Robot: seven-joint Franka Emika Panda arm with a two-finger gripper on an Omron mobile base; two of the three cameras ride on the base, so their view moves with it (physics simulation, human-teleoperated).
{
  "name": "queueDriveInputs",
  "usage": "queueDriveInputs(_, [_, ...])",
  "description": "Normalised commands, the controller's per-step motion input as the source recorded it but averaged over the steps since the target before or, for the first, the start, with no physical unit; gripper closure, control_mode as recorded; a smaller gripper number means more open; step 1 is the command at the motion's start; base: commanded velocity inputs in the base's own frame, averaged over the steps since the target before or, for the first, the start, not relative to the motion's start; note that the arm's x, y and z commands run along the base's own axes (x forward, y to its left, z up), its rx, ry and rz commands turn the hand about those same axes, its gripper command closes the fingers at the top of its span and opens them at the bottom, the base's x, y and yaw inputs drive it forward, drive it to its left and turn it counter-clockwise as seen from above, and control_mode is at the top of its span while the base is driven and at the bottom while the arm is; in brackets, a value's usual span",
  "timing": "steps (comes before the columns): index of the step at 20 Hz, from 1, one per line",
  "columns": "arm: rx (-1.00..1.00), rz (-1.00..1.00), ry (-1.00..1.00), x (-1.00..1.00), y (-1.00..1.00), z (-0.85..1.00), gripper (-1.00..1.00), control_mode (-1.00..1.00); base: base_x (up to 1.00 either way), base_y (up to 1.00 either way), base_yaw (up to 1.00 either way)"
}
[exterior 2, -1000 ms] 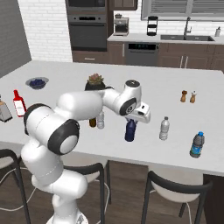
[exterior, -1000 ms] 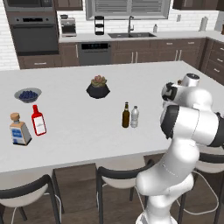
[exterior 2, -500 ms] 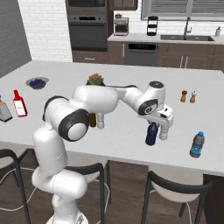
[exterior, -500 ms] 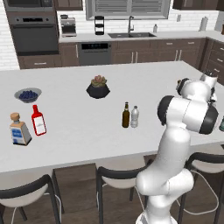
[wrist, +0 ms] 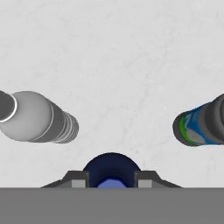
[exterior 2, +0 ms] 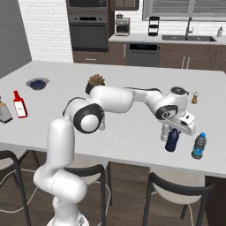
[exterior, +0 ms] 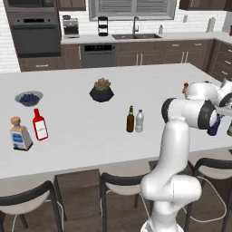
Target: Move the plastic bottles in the middle to the plastics group, and the glass bottles in the middle to the glass group.
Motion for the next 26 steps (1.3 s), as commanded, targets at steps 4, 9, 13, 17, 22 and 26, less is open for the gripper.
queueDriveInputs(4, [0.0,-0.1,0.0,0.18,-0.42,-0.3,1.0,-1.0,0.0,0.0,0.0])
queueDriveInputs(9, [0.0,-0.04,0.0,0.14,-0.18,-0.3,1.0,-1.0,0.0,0.0,0.0])
queueDriveInputs(13, [0.0,-0.03,0.0,0.01,-0.04,-0.35,1.0,-1.0,0.0,0.0,0.0])
queueDriveInputs(17, [-0.04,-0.02,-0.03,0.0,0.1,-0.17,1.0,-1.0,0.0,0.0,0.0])
queueDriveInputs(22, [-0.11,0.0,-0.05,0.0,0.32,-0.17,1.0,-1.0,0.0,0.0,0.0])
queueDriveInputs(26, [-0.13,0.0,-0.13,-0.03,0.27,-0.11,1.0,-1.0,0.0,0.0,0.0])
